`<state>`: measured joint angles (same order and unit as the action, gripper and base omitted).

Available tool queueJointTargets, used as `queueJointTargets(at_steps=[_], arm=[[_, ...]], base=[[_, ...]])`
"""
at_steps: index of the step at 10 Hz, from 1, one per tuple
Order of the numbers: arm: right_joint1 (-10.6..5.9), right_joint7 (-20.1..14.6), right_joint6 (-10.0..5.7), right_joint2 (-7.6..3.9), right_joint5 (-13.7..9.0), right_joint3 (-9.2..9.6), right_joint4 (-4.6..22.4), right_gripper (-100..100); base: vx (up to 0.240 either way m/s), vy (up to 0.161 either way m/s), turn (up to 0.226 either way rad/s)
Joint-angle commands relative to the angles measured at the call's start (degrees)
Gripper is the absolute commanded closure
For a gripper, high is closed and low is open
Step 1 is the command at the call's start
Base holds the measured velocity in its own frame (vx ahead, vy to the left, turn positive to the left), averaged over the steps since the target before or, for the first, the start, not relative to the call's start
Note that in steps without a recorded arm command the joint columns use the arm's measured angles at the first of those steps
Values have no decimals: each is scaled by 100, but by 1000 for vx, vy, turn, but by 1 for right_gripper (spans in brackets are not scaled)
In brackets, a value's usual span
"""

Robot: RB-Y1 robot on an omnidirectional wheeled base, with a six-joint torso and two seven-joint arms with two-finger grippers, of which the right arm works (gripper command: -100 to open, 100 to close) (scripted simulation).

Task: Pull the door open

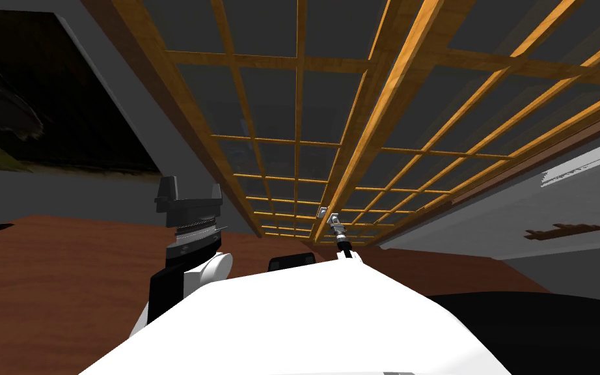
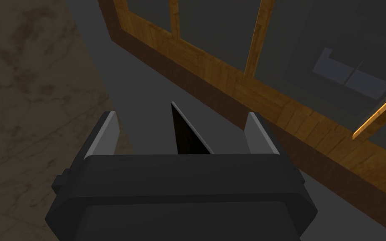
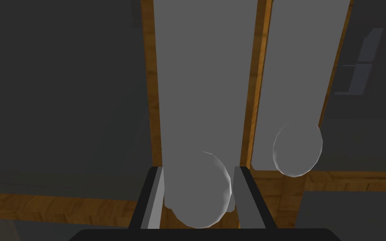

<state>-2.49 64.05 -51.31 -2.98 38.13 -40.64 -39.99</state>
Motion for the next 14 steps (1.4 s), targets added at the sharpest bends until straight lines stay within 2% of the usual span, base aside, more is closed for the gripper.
queueJointTargets(at_steps=[1,2,5,6,7,8,10,11,12,13,14], arm=[[4,-4,2,-51,-26,-45,-28,100],[91,-9,120,-37,-168,-33,16,100],[153,-16,205,-64,-287,-57,26,100],[212,-30,354,-93,-500,-74,33,100],[241,-37,435,-108,-615,-82,35,100],[241,-37,435,-108,-615,-82,35,100],[300,-51,597,-136,-846,-97,41,100],[300,-51,597,-136,-846,-97,41,100],[300,-51,597,-136,-846,-97,176,100],[300,-51,597,-136,-846,-97,41,100],[325,-61,695,-150,-987,-101,42,100]], base=[[0,0,0],[-92,-7,-3],[-106,3,-47],[-116,-7,-37],[-126,-6,-52],[-88,11,-23],[-66,6,-21],[-42,10,-10],[-13,1,10],[2,-3,-21],[-20,5,0]])
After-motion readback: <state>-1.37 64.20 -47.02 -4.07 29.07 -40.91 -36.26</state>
